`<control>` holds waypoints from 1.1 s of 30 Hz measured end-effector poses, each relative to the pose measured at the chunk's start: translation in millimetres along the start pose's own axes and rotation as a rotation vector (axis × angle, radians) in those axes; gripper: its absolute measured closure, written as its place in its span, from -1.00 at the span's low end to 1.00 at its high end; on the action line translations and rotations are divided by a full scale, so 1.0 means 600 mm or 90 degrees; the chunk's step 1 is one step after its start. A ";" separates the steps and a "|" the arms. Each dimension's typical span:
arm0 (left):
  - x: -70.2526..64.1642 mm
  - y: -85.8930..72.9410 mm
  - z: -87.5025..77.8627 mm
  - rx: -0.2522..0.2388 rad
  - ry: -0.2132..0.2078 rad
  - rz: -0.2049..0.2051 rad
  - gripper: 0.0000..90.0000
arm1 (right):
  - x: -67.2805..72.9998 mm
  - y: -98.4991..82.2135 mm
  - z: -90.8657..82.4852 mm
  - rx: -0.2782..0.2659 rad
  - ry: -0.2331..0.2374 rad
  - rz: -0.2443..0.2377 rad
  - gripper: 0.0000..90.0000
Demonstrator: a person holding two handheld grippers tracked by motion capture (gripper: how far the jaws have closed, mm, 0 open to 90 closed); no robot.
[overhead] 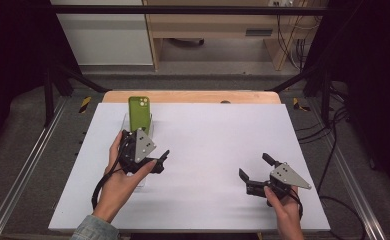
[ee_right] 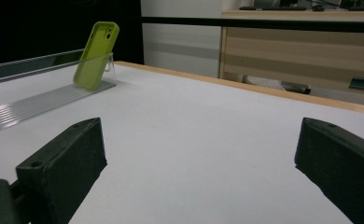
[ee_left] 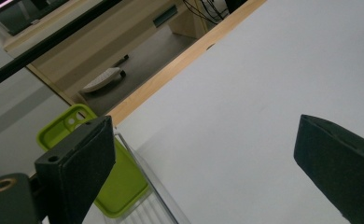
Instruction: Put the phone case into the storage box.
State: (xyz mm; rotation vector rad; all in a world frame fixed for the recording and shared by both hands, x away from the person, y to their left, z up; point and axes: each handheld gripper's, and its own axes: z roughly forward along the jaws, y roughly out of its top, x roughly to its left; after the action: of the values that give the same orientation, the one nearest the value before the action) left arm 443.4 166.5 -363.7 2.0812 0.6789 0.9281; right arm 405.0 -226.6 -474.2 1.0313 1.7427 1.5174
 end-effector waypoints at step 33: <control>0.079 -0.064 -0.109 -0.121 0.042 -0.111 -0.92 | -0.008 0.005 -0.025 -0.013 -0.014 -0.053 -0.95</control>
State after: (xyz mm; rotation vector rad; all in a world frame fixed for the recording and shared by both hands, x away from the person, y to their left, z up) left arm 414.3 248.8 -345.9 1.8015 0.7634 0.9276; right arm 395.3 -238.3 -468.7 0.9507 1.7303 1.4637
